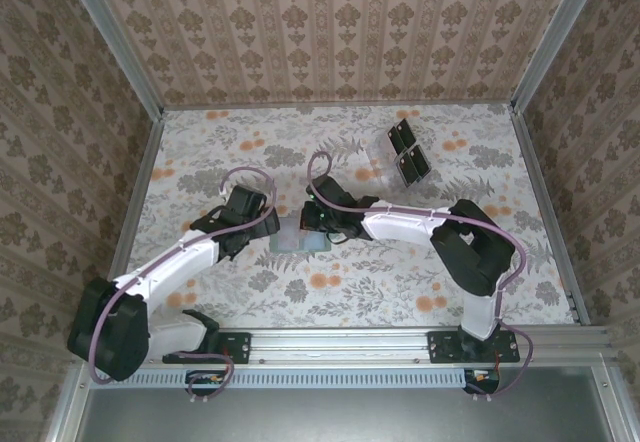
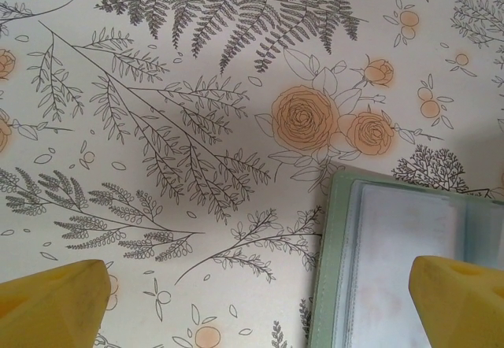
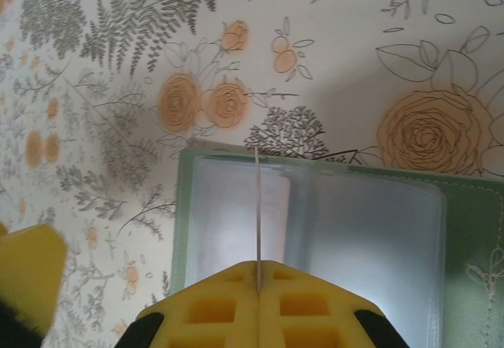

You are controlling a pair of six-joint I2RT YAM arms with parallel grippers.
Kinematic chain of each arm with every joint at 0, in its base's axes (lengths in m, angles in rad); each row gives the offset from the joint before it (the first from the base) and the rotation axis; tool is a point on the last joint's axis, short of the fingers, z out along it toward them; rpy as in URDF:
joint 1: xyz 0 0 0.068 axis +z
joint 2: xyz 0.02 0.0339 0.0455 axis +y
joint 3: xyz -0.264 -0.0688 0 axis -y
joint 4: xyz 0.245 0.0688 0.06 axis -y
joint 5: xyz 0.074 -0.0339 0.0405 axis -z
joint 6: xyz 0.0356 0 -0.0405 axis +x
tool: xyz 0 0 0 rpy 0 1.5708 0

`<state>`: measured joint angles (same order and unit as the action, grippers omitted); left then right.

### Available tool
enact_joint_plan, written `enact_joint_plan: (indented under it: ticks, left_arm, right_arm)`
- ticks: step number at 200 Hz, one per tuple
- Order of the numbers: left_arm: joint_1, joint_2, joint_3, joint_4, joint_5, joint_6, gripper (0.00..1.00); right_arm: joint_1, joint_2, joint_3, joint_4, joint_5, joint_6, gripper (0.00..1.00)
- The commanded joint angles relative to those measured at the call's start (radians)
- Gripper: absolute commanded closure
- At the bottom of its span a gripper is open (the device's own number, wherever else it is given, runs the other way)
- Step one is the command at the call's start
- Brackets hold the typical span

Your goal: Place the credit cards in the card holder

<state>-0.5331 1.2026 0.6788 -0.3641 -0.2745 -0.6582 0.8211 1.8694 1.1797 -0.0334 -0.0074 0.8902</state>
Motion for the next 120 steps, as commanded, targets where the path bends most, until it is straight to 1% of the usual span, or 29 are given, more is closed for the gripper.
enact_joint_plan:
  ticks: [1,61,120]
  left_arm:
    - [0.007,-0.032,0.016,-0.027,-0.017,-0.013,0.0]
    - [0.005,-0.025,0.013,-0.025,0.005,-0.019,0.0]
    - [-0.014,0.005,0.028,-0.019,0.045,0.013,0.0]
  right_arm:
    - [0.009,0.02,-0.025,0.013,0.045,0.021,1.0]
    - [0.009,0.038,-0.077,-0.034,0.074,0.003,1.0]
    - [-0.006,-0.046,-0.19,-0.071,0.099,-0.024,1.0]
